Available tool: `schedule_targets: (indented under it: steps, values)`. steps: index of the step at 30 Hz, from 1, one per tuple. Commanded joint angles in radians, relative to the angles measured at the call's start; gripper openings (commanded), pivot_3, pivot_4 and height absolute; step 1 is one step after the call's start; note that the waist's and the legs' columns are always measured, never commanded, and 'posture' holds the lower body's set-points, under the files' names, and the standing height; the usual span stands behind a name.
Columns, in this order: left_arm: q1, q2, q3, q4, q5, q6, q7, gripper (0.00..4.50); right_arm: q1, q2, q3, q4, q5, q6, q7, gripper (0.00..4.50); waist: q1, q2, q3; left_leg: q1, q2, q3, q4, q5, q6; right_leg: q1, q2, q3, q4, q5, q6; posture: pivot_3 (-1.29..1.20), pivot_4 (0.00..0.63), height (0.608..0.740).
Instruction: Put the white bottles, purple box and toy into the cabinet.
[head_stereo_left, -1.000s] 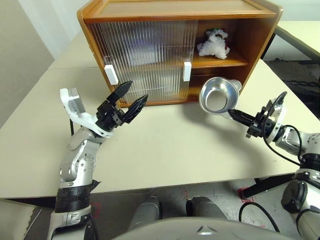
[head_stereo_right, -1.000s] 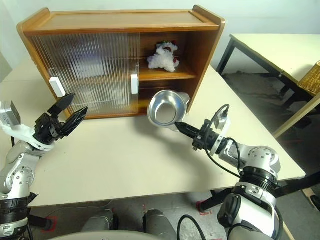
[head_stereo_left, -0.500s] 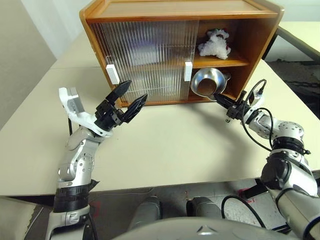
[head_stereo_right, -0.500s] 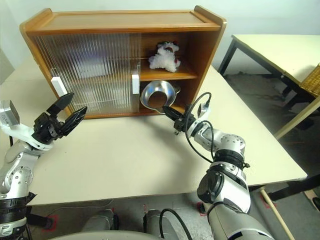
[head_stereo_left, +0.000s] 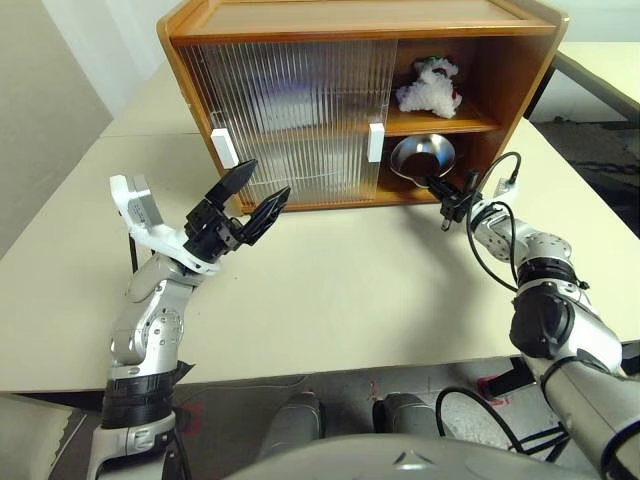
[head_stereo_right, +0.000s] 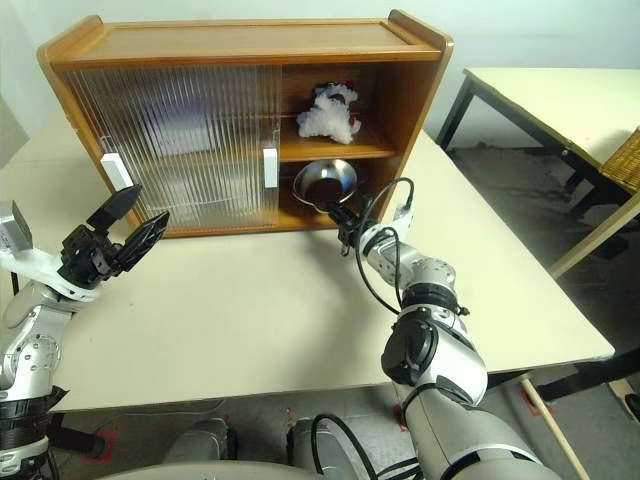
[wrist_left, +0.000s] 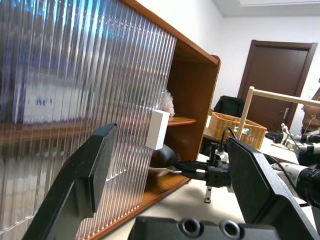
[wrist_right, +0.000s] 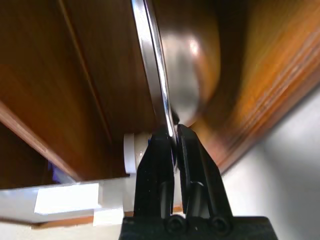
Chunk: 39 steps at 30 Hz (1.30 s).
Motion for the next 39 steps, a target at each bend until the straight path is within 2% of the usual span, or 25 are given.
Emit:
schedule_targets:
  steps: [1, 10, 18, 22, 28, 31, 37, 39]
  values:
    - [0.007, 0.012, 0.005, -0.016, 0.004, 0.013, 0.002, 4.5, -0.046, 0.019, -0.025, 0.048, 0.005, -0.083, -0.026, 0.01, 0.0, 0.0, 0.0, 0.0, 0.0, 0.0, 0.0, 0.0, 0.0, 0.0, 0.0, 0.0, 0.0, 0.0, 0.0, 0.03, 0.038, 0.74]
    - [0.022, 0.02, 0.014, -0.038, 0.001, 0.02, 0.014, 4.5, -0.106, 0.056, -0.067, 0.161, 0.01, -0.256, -0.049, 0.01, 0.003, 0.0, 0.0, -0.004, 0.0, 0.0, 0.0, 0.0, 0.0, -0.004, 0.0, -0.001, 0.001, 0.001, -0.001, 0.05, 0.041, 0.74]
    - [0.032, 0.03, 0.024, -0.051, -0.005, 0.026, 0.019, 4.5, -0.111, 0.064, -0.069, 0.218, -0.003, -0.322, -0.052, 0.01, 0.007, 0.0, 0.0, -0.007, 0.001, 0.0, 0.0, 0.0, -0.001, -0.007, 0.0, -0.001, 0.002, 0.003, -0.002, 0.06, 0.042, 0.74]
    - [0.032, 0.031, 0.023, -0.053, -0.004, 0.029, 0.02, 4.5, -0.103, 0.06, -0.069, 0.228, -0.007, -0.334, -0.055, 1.26, 0.007, 0.0, 0.0, -0.007, 0.001, 0.0, 0.0, 0.0, -0.001, -0.007, 0.0, -0.001, 0.002, 0.002, -0.004, 0.05, 0.041, 0.74]
    - [0.019, 0.024, 0.012, -0.04, -0.002, 0.029, 0.016, 4.5, -0.083, 0.034, -0.045, 0.214, -0.025, -0.283, 0.013, 3.5, 0.007, 0.0, 0.0, -0.007, 0.001, 0.0, 0.001, 0.0, -0.001, -0.007, 0.0, -0.001, 0.002, 0.003, -0.006, 0.03, 0.039, 0.74]
    - [0.011, 0.02, 0.007, -0.028, 0.0, 0.025, 0.01, 4.5, -0.069, 0.011, -0.018, 0.183, -0.036, -0.186, 0.074, 4.45, 0.006, 0.0, 0.0, -0.007, 0.001, 0.0, 0.002, 0.0, -0.001, -0.007, 0.0, -0.001, 0.003, 0.003, -0.007, 0.02, 0.038, 0.74]
    - [0.004, 0.008, -0.002, -0.016, 0.004, 0.022, 0.001, 4.5, -0.014, -0.024, 0.046, 0.05, -0.036, 0.025, 0.164, 4.45, 0.005, 0.0, 0.0, -0.006, 0.001, 0.0, 0.002, 0.0, 0.0, -0.007, 0.0, -0.001, 0.003, 0.003, -0.008, 0.02, 0.039, 0.74]
    - [0.003, 0.006, -0.004, -0.013, 0.004, 0.022, -0.004, 4.5, 0.07, -0.016, 0.17, -0.167, -0.051, 0.146, 0.245, 4.45, 0.003, 0.0, 0.0, -0.006, 0.001, 0.0, 0.002, 0.0, 0.0, -0.007, 0.0, -0.001, 0.003, 0.003, -0.008, 0.01, 0.039, 0.74]
